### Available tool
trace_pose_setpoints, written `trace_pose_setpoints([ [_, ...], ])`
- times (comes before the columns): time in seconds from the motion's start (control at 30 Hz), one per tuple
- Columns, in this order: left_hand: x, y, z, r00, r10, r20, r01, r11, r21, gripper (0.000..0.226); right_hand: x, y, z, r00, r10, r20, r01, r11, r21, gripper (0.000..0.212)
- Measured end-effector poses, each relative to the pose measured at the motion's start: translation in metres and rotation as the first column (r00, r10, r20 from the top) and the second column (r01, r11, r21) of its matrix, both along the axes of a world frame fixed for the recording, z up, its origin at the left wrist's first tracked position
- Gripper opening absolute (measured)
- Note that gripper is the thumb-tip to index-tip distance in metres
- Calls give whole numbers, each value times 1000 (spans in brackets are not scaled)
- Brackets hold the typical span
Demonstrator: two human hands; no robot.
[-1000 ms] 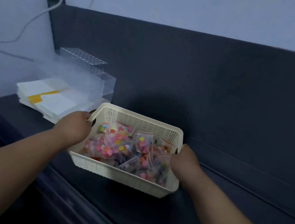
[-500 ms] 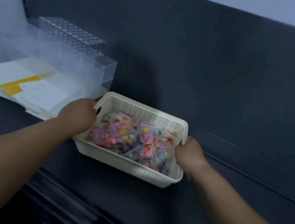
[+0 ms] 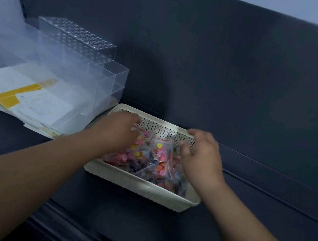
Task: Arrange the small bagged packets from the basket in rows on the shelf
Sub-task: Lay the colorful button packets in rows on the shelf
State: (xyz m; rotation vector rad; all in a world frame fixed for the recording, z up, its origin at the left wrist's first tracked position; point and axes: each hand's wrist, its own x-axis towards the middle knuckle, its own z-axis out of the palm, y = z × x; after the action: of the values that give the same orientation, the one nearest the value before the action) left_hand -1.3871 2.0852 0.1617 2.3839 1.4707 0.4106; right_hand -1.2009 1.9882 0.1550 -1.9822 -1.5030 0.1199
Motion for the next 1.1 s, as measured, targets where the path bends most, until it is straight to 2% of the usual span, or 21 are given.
trace_pose_setpoints([
  [0.13, 4, 4, -13, 986, -5, -165, -24, 985, -173, 25, -18, 11, -9, 984, 154, -88, -164, 977, -132, 25],
  [0.2, 5, 7, -18, 981, -14, -191, -26, 979, -202, 29, -23, 15, -16, 975, 172, -142, -197, 964, -180, 19],
  [0.33, 4, 6, -16, 998, 3, -61, -20, 955, -296, 14, -27, 20, -21, 955, 171, -241, -225, 949, -219, 12],
  [0.43, 2, 6, -13, 995, 33, 98, 2, 943, -334, 17, -26, 24, -21, 926, 138, -351, -214, 959, -188, 7],
  [0.53, 5, 4, -5, 978, -10, 209, 86, 930, -357, 20, -26, 27, -15, 833, 139, -536, -233, 966, -111, 21],
  [0.63, 12, 0, 8, 965, -110, 238, 180, 938, -295, 21, -27, 30, -9, 733, 207, -648, -316, 947, -55, 39],
  [0.73, 16, -1, 14, 963, -109, 248, 167, 960, -226, 32, -29, 32, -7, 713, 234, -661, -346, 938, -41, 18],
  [0.8, 13, 0, 10, 959, -67, 277, 143, 954, -264, 39, -27, 33, -7, 727, 181, -662, -281, 958, -47, 22],
  [0.87, 8, 1, 2, 972, -47, 229, 116, 947, -298, 36, -22, 32, -9, 697, 89, -711, -188, 980, -62, 23],
  [0.97, 1, -1, -10, 991, -131, -8, 119, 928, -353, 37, -16, 30, -11, 620, 13, -785, -116, 990, -76, 20],
  [1.03, 2, -3, -14, 972, -194, -134, 143, 936, -323, 39, -15, 28, -10, 566, -4, -824, -99, 992, -73, 19],
  [1.1, 4, -5, -14, 957, -219, -191, 165, 951, -262, 30, -14, 26, -7, 519, -13, -854, -84, 994, -67, 19],
])
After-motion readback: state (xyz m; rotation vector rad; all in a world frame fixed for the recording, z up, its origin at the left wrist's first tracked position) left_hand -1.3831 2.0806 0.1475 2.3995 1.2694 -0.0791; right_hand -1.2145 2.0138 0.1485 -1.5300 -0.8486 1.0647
